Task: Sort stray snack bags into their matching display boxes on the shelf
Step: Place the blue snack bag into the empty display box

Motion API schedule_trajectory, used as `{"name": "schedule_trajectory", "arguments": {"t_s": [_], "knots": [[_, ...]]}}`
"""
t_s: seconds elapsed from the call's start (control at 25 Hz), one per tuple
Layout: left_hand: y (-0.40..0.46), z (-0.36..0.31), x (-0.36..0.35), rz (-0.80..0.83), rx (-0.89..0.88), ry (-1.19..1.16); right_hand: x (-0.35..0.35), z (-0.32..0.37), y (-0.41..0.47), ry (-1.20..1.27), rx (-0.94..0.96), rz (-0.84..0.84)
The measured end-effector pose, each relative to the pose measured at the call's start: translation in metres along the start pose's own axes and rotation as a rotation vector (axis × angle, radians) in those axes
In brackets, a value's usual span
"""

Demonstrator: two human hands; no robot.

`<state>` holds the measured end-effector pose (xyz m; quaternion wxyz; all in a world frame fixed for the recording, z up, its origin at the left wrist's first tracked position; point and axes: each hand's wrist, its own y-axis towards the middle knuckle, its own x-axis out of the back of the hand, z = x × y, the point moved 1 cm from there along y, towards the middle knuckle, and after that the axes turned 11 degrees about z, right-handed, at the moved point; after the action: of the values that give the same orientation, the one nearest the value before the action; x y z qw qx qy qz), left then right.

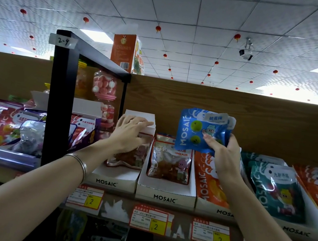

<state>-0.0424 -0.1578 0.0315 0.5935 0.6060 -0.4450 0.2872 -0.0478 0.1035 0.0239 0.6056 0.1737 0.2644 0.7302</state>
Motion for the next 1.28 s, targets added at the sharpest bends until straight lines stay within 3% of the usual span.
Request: {"name": "schedule_trajectory", "arguments": {"t_s": [0.16,0.28,0.4,0.72,0.88,1.28], "knots": [[0.008,-0.032,-0.003,0.094,-0.137,0.026,0.004,-0.003,0.001,0.037,0.006,-0.091],[0.017,-0.044,-0.012,0.175,-0.13,0.086,0.005,-0.003,0.001,0.056,0.007,-0.113],[0.025,-0.047,-0.017,0.156,-0.116,0.155,0.005,-0.003,0.001,0.057,0.012,-0.12],[0.035,-0.044,-0.025,0.221,-0.142,0.136,0.006,-0.004,0.001,0.022,0.028,-0.115],[0.038,-0.042,-0.03,0.228,-0.183,0.03,0.005,-0.003,0.0,0.012,0.041,-0.111],[0.042,-0.039,-0.023,0.057,-0.237,-0.322,0.004,0.005,-0.006,0.066,0.105,-0.155]]}}
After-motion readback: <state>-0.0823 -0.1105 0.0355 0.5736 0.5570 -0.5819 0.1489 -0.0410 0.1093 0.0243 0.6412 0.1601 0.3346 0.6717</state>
